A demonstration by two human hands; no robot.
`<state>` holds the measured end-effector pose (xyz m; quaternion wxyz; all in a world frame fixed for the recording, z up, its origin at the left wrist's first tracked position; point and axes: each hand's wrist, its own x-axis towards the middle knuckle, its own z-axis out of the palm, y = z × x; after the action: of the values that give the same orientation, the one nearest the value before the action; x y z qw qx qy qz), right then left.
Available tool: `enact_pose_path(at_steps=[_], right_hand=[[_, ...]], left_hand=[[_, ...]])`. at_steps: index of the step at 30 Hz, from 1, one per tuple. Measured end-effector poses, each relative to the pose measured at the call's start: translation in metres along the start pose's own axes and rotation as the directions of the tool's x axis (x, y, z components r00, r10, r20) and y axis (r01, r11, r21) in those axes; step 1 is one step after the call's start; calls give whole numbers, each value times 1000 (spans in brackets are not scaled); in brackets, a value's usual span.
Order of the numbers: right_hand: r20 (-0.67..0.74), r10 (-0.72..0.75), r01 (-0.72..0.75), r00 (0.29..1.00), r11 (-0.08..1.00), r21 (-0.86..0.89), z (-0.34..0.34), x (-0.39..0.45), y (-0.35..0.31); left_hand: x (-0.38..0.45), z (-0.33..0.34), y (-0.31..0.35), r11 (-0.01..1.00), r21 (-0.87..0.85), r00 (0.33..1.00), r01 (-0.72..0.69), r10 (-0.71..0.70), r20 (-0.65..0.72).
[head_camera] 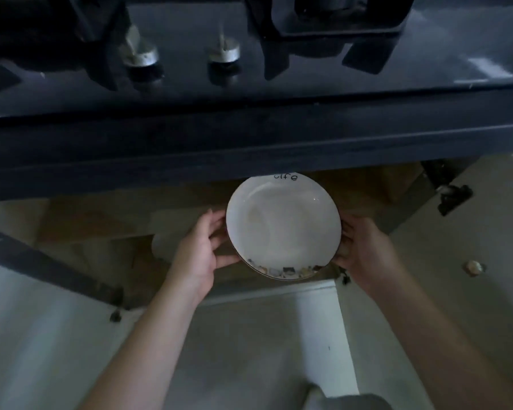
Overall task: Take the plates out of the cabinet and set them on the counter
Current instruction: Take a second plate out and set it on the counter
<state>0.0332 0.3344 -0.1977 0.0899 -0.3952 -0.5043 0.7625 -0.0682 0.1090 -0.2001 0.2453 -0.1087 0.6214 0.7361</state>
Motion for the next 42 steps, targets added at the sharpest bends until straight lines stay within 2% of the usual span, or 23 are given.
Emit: enact_pose_path(at_steps=[12, 18, 22, 27, 32, 36, 42], right_hand=[[-35, 219, -221, 975, 973, -69, -10, -157, -12], [3, 242, -241, 970, 967, -87, -12, -254, -30], [35, 221, -213, 975, 964, -156, -7, -316, -53], [60, 218, -208, 974, 967, -147, 4, -383, -84], [148, 211, -183, 966, 966, -182, 17, -433, -111], [225, 214, -163, 951, 961, -226, 29, -460, -130], [380, 107, 67, 919, 907, -416, 37, -484, -150]], left_hand=[[-166, -43, 35, 964, -99, 962, 249, -258, -92], [-254, -69, 68, 936, -124, 939, 328, -337, -63], [-311, -88, 98, 938, -119, 943, 325, -331, -36], [-374, -109, 136, 946, -101, 951, 309, -310, 2], [-423, -125, 175, 970, -74, 972, 233, -230, 51], [-458, -134, 199, 981, -80, 984, 175, -173, 35], [-499, -142, 215, 985, -149, 995, 92, -96, -24]])
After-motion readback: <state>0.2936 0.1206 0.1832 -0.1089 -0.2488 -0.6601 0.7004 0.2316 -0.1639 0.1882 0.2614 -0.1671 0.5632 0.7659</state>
